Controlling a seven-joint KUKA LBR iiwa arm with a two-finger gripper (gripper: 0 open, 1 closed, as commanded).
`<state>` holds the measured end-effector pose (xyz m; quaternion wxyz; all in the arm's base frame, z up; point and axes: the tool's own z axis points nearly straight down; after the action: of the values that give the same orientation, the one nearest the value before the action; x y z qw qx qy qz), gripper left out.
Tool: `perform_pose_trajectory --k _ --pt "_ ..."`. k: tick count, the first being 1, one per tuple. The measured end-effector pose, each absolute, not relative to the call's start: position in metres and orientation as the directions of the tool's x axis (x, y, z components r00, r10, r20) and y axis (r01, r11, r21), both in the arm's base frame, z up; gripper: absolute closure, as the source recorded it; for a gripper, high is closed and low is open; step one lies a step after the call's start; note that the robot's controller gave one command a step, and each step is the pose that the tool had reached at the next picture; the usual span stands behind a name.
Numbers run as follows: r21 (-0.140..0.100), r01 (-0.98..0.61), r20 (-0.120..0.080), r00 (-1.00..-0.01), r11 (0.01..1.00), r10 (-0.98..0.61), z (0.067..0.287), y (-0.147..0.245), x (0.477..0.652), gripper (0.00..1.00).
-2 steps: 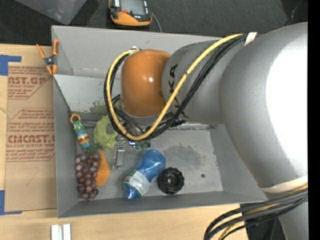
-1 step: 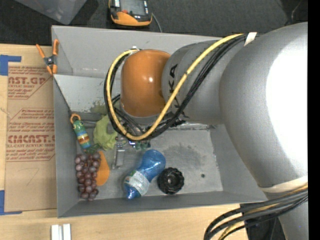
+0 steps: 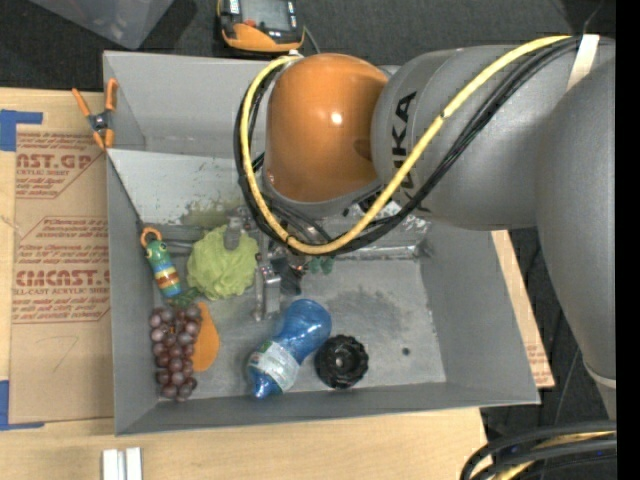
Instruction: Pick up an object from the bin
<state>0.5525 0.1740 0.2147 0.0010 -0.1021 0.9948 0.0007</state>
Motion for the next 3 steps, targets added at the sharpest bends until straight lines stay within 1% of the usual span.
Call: perform_pose_trajectory --k 1,2,3 --pt "0.003 -0.029 -0.002 -1.000 1.000 -0.029 0.159 0.176 0.556 0.00" --pt "0.002 -0.162 -0.007 -0.987 0.987 -0.162 0.165 0.180 0.570 0.00" --pt "0.002 -0.012 0.001 -1.000 1.000 -0.012 0.290 0.180 0.570 0.00"
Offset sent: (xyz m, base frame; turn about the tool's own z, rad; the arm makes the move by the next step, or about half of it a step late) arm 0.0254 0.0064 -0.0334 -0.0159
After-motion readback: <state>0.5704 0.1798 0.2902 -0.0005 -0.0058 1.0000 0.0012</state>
